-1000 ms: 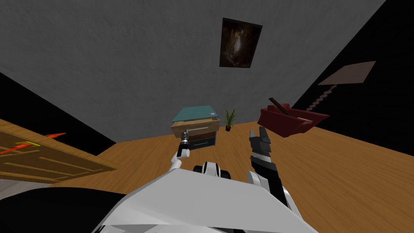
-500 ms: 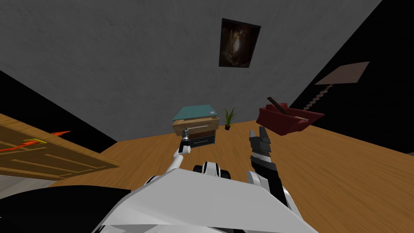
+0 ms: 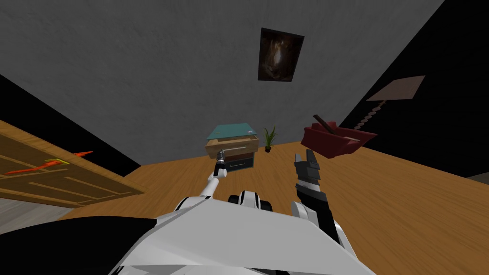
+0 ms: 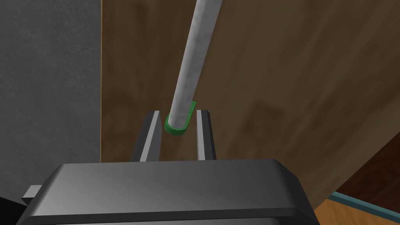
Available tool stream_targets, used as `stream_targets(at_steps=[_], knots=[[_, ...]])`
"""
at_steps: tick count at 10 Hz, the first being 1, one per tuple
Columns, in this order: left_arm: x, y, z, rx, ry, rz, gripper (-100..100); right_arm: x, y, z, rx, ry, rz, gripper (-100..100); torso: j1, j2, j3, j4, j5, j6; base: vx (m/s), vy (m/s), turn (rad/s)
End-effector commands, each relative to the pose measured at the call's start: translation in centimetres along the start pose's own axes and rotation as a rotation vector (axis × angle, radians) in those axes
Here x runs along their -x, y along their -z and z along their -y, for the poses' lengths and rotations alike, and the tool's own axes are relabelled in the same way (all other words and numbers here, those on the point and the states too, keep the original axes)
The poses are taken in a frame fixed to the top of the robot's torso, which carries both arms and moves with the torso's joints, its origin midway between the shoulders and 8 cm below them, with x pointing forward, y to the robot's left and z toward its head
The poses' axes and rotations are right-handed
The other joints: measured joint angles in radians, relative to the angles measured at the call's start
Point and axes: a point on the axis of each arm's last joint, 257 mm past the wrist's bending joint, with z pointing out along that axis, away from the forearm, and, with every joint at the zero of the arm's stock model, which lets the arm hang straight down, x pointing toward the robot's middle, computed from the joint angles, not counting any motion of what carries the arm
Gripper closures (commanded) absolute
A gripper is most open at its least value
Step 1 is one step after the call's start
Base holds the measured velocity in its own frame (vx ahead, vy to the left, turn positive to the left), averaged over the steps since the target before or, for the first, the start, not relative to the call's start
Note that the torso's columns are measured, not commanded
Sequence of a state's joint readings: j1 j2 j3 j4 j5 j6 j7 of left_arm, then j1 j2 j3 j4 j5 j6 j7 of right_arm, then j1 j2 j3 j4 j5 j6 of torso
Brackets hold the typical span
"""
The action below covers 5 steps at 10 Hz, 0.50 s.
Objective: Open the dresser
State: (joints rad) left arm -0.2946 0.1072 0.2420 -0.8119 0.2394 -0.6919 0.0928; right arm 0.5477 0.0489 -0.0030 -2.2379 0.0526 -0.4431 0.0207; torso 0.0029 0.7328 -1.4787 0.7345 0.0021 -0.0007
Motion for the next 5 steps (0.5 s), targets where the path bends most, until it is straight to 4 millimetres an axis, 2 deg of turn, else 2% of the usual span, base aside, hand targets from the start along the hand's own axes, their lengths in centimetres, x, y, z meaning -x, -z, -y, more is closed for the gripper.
stream_targets(at_steps=[1,3,4,5], knots=[[-0.6,-2.0,0.8,-0.016,0.007,0.004,100,0.0,0.0,0.0,0.0,0.0,0.0,0,-0.001,0.003,0.001,0.002,-0.002,0.0,-0.117,-0.014,-0.006],[-0.5,-1.6,-0.8,0.022,0.004,0.01,100,0.0,0.0,0.0,0.0,0.0,0.0,0,-0.003,0.005,0.003,0.004,-0.002,0.0,-0.036,0.005,0.009],[-0.9,-3.0,0.3,-0.005,0.008,0.015,100,0.0,0.0,0.0,0.0,0.0,0.0,0,-0.002,0.002,0.001,0.002,-0.001,0.001,-0.113,-0.018,-0.025],[-1.7,-3.7,0.3,0.0,0.015,0.007,100,0.0,0.0,0.0,0.0,0.0,0.0,0,-0.003,0.007,0.003,0.003,-0.002,0.001,-0.135,-0.017,0.001]])
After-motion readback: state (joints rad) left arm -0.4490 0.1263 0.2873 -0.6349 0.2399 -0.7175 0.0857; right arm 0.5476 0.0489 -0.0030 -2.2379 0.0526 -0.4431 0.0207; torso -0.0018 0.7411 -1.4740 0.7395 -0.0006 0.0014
